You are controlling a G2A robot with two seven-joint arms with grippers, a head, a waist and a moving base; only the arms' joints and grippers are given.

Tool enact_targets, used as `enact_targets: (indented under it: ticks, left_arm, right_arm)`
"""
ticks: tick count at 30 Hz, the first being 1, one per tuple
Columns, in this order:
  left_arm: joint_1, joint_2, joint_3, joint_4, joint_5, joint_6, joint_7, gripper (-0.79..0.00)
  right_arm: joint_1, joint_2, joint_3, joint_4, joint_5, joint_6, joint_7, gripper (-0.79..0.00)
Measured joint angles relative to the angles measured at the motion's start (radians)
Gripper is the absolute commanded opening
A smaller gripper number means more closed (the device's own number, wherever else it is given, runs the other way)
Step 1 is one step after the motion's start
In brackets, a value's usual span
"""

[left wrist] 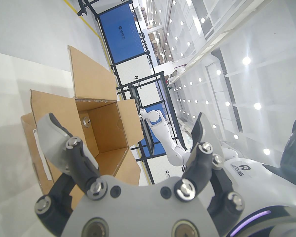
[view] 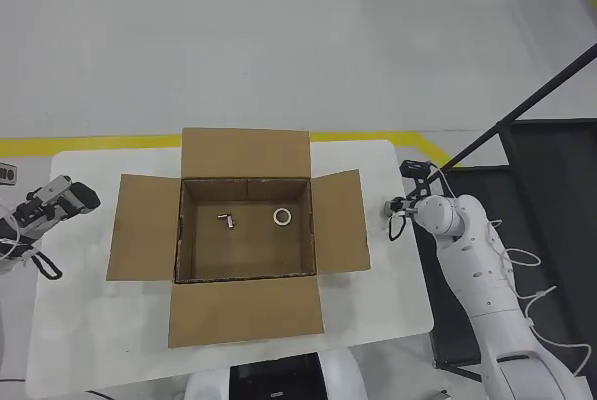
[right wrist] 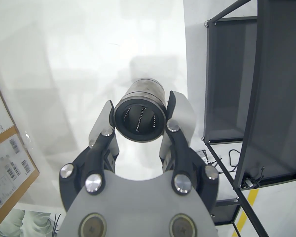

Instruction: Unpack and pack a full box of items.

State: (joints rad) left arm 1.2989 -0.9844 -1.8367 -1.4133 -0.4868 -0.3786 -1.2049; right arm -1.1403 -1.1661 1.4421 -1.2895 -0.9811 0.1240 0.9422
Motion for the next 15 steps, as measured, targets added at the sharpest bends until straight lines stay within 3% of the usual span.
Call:
enact_targets:
  ticks: [15]
  left_arm:
    - [0.000, 0.000, 0.000, 0.000, 0.000, 0.000, 0.000, 0.000]
  right_arm:
    - [0.070, -0.012, -0.052, 0.095, 0.010, 0.043, -0.014, -0.785]
